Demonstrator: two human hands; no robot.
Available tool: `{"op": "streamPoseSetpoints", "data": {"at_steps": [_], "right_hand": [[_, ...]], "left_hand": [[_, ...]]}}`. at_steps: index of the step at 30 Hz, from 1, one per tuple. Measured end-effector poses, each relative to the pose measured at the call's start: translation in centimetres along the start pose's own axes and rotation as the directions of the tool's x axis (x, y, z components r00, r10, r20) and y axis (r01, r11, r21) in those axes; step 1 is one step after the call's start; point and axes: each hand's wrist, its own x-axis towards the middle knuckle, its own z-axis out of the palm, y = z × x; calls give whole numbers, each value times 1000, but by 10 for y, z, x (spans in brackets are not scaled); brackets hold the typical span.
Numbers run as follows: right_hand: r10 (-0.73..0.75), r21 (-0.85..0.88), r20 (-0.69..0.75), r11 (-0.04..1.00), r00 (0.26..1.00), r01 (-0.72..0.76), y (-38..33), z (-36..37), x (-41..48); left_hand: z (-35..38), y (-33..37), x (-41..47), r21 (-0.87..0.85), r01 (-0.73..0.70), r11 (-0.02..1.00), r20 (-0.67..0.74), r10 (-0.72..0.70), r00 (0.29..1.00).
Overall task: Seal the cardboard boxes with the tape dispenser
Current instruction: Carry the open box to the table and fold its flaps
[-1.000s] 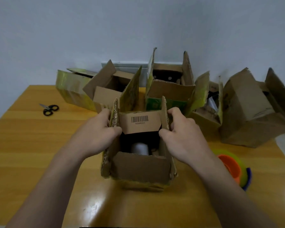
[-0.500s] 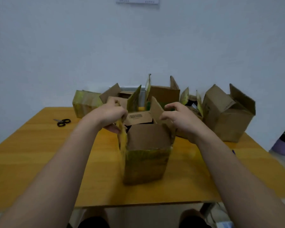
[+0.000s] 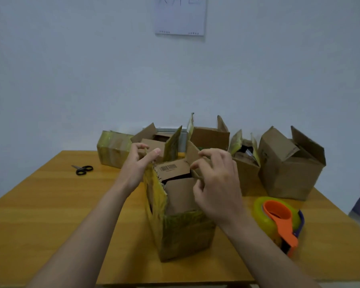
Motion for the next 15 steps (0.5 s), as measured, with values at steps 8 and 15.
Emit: {"op": "streamPoseSetpoints", "data": {"at_steps": [8,15], "right_hand": [[-63,247,56,968,996,48,-17,32,-40],[-31,345,119,938,992,-12,18,42,-31]], "left_hand": [[23,-27,2,74,-161,984,-265,175,948],[11,-35,-8,275,-263,925,-212,325,922]]}}
